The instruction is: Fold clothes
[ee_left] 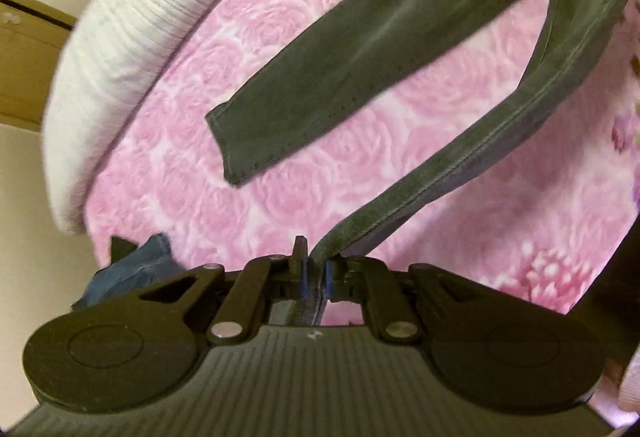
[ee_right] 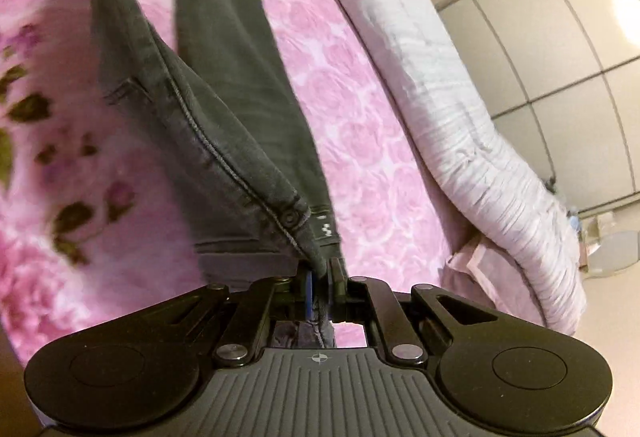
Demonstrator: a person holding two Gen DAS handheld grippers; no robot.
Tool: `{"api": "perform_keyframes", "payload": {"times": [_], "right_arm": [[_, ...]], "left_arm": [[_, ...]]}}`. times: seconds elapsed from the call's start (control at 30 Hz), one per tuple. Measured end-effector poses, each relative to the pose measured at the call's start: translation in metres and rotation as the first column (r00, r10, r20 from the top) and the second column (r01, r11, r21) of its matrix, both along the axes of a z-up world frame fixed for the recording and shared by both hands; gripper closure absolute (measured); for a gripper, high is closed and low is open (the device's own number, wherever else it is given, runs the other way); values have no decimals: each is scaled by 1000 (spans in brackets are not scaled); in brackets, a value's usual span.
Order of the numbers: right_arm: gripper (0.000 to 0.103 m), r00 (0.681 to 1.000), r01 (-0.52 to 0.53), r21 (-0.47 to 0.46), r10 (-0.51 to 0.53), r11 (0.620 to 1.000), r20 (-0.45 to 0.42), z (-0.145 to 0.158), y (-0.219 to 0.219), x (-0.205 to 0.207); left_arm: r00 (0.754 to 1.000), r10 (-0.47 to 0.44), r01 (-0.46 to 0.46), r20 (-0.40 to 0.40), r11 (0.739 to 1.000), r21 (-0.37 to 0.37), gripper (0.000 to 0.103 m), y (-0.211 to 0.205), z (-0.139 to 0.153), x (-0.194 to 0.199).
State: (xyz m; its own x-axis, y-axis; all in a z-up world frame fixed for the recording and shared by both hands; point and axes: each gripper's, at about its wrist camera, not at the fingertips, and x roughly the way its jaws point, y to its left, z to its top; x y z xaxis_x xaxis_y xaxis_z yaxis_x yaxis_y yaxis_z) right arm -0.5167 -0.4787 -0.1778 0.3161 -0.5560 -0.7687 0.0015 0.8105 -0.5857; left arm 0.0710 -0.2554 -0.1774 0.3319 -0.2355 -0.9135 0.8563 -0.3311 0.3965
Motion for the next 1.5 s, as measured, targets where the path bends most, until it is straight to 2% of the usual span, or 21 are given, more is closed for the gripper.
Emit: {"api": "perform_keyframes", "payload": {"times": [0.1,0.3,0.37,0.47,0.67,0.83,0.9,0.97,1.07,1.13,1.2,1.3,1.43,1.47,1.5], "right_arm": [[98,999,33,28,-32,999,-36,-5,-34,24],[98,985,146,142,-130,979,-116,-37,-108,59],[98,979,177,175,-155,969,-133,-46,-126,68],[98,976,173,207,-138,963,-171,-63,-150,80],[98,971,214,295,-169,931,-170,-89,-197,86],[98,962,253,373,-192,893,-192,-117,-236,95],[92,956,280,394,-215,875,-201,-130,-249,96],[72,948,315,390,-262,866,-183,-138,-259,94],[60,923,381,392,-366,838,-115,-137,-271,84],[53,892,428,406,-449,807,-48,-128,-273,69],[48,846,477,418,-533,774,22,-117,-269,52],[47,706,611,440,-704,658,72,-109,-258,27],[47,531,672,564,-843,480,84,-116,-246,-2],[47,498,667,603,-864,438,76,-122,-245,-8],[47,480,659,629,-874,412,70,-128,-246,-10]], "left_arm": [[998,-23,27,-66,998,58,95,-40,-2,23],[985,-51,69,-165,992,106,95,-121,-25,63],[984,-49,71,-171,990,125,95,-148,-38,71],[984,-40,68,-174,984,162,96,-185,-57,82],[981,66,-26,-181,977,212,95,-247,-90,98],[989,97,-67,-115,968,243,94,-286,-124,92],[994,89,-70,-66,964,257,92,-298,-145,86],[997,81,-75,-11,958,276,90,-305,-168,78],[997,22,-44,72,944,327,89,-307,-198,66],[996,-16,-16,91,939,345,88,-305,-209,58],[994,-23,-14,103,938,346,85,-302,-215,56],[993,-3,-39,120,937,348,85,-299,-221,60],[988,-17,-39,151,932,361,85,-292,-229,62],[987,-23,-37,159,932,362,85,-291,-228,61],[986,-28,-35,167,932,362,84,-289,-228,61]]}}
